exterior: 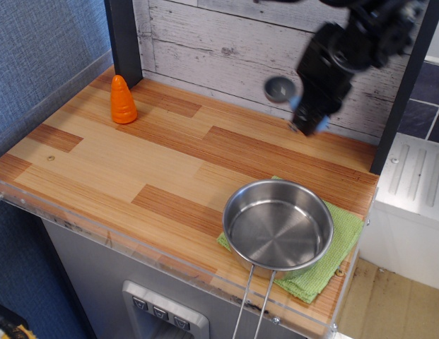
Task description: Take the spoon and place it above the silver vessel.
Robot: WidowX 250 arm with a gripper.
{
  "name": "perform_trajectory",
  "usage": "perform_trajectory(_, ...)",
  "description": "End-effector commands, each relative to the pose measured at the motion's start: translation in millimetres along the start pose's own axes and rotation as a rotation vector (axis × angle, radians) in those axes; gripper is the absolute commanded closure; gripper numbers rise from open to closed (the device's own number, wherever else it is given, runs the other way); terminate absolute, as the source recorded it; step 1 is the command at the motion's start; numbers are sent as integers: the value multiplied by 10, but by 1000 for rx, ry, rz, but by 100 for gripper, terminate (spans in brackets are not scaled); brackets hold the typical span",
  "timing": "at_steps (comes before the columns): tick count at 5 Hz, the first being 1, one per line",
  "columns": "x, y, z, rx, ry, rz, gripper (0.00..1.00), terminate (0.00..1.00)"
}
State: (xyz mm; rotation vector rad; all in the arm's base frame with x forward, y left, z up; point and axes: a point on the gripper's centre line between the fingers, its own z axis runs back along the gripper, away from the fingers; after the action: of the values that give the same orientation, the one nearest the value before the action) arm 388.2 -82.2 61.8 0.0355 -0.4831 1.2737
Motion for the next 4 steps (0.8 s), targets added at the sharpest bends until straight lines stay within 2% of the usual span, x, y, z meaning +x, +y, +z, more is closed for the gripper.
perform_trajectory(1, -199, 104, 243, -53, 29, -19, 100, 0)
perform_trajectory(4, -206, 70, -64, -14, 3, -52, 100, 0)
